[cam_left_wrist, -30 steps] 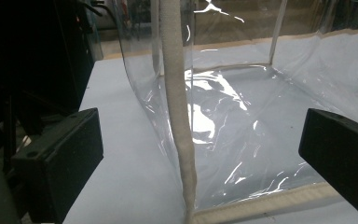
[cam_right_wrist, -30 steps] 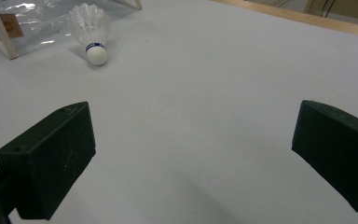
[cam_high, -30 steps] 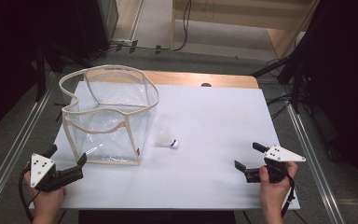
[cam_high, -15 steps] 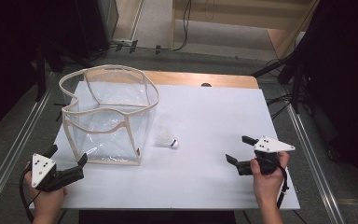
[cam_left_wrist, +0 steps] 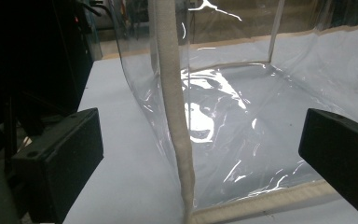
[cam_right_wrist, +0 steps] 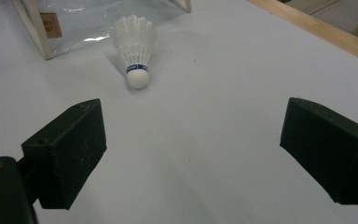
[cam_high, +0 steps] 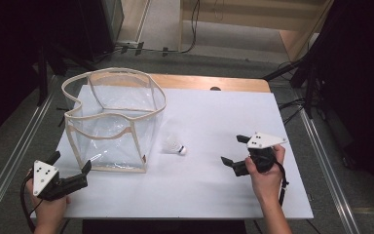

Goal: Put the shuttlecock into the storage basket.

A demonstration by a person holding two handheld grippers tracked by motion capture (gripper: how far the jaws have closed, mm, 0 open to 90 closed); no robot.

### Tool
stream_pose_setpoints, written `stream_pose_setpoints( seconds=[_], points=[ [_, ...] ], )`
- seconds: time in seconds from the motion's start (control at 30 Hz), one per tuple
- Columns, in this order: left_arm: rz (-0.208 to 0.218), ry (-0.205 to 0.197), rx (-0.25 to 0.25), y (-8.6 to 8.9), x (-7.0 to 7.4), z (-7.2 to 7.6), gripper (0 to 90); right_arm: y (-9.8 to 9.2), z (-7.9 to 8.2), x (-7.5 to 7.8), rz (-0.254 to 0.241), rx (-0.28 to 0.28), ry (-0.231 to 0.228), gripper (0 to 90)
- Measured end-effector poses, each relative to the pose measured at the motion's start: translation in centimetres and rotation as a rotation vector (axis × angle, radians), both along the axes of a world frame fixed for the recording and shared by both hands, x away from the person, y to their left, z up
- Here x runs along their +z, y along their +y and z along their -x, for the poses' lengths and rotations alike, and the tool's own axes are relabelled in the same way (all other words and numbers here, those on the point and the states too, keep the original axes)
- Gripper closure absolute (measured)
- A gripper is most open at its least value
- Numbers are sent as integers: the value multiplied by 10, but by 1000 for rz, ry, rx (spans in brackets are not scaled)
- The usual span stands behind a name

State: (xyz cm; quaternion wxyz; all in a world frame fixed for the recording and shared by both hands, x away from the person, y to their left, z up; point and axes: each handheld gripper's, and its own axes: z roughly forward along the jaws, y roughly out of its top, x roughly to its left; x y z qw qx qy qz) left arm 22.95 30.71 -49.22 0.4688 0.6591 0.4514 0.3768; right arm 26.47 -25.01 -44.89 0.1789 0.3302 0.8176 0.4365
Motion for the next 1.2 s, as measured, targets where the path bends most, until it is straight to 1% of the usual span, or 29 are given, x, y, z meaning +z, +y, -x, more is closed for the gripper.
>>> stream_pose_setpoints(
  seconds=[0.07,0.17,0.23,0.27,0.3,0.43,0.5,0.77,0.8,1.2],
  points=[
    [2,-1,0,0,0,0,2,5,-4,2,11,16,0,51],
    [-1,1,-3,0,0,0,2,15,-12,5,25,38,13,51],
    [-1,0,-6,0,0,0,2,17,-14,5,29,43,15,51],
    [-2,-1,-7,0,0,0,2,22,-17,6,41,51,24,51],
    [-1,-1,-7,0,0,0,2,22,-17,6,41,51,24,51],
    [1,0,-7,0,0,0,1,32,-23,7,72,73,39,51],
    [1,0,-8,0,0,0,1,37,-26,8,85,86,38,51],
    [-1,-2,-13,0,0,0,2,55,-38,10,109,121,63,51],
    [-2,-4,-16,0,0,1,1,57,-40,10,119,124,64,51],
    [-6,-2,-21,0,0,0,2,83,-55,11,182,181,82,51]
  ],
)
